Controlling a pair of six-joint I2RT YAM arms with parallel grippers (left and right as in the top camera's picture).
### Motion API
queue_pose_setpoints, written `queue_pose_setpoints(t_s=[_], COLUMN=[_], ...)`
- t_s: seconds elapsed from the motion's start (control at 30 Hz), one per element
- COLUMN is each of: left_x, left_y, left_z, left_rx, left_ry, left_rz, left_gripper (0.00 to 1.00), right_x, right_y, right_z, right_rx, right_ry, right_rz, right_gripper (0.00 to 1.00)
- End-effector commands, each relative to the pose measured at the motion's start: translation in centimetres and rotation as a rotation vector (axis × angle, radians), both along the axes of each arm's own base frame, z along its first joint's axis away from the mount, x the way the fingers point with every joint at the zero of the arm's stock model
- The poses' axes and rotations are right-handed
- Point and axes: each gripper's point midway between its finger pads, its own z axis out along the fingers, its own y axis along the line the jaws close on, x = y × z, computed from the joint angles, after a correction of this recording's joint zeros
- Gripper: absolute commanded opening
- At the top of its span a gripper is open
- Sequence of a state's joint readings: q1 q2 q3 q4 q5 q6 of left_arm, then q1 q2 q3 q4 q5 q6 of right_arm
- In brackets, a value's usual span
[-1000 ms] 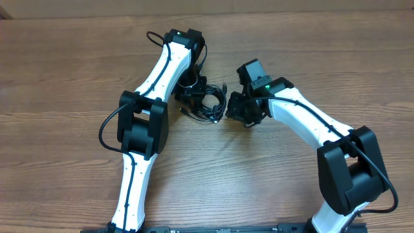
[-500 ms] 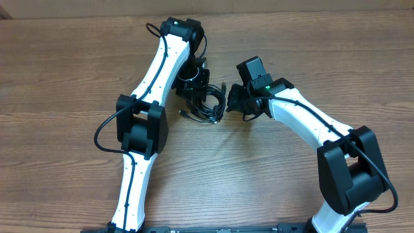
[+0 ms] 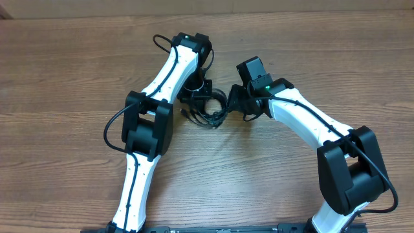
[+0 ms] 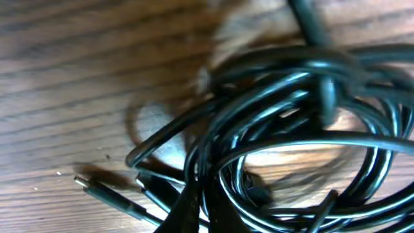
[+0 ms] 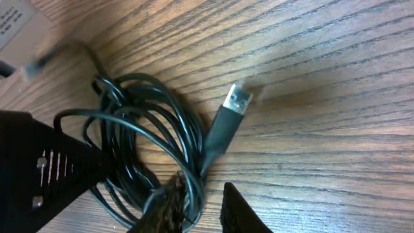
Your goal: Untangle cables
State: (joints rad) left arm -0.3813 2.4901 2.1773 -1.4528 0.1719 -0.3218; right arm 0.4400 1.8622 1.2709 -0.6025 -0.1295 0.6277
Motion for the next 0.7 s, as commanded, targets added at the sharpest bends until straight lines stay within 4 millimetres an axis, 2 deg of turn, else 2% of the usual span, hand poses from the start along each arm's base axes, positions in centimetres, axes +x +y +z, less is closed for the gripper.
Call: queue_pose_setpoints(t_s=[0.0, 0.17, 0.33, 0.4, 0.57, 0.67], left_x=[0.4, 2.2, 2.4, 2.4, 2.3, 1.6], left_y=[-0.5, -0.8, -2.0, -2.2, -2.3, -3.9], left_z=[2.0, 8.0, 11.9, 12.3, 12.0, 12.4], left_rx=[-0.032, -0.155, -0.345, -0.386, -0.401, -0.453], left_ry=[-0.016, -0.092, -0.098, -0.101, -0.118, -0.098], left_rz=[-0.009, 0.02, 0.013, -0.007, -0.093, -0.109], left_gripper=[0.04, 0.04, 0.04, 0.04, 0.04, 0.04], right_x=[0.1, -0.2, -0.5, -0.7, -0.3, 0.2], right_y=[-0.2, -0.1, 0.5, 0.9, 1.0, 1.0], right_z=[-0.2, -0.2, -0.1, 0.0, 0.7, 1.8], right_rx=[-0.019, -0.013, 0.022, 0.052, 0.154, 0.269], right_ry=[-0.013, -0.003, 0.01, 0.021, 0.043, 0.053], right_rz=[0.025, 0.041, 0.063, 0.076, 0.08, 0.086], right_gripper=[0.24, 0.33, 0.42, 0.46, 0.48, 0.51])
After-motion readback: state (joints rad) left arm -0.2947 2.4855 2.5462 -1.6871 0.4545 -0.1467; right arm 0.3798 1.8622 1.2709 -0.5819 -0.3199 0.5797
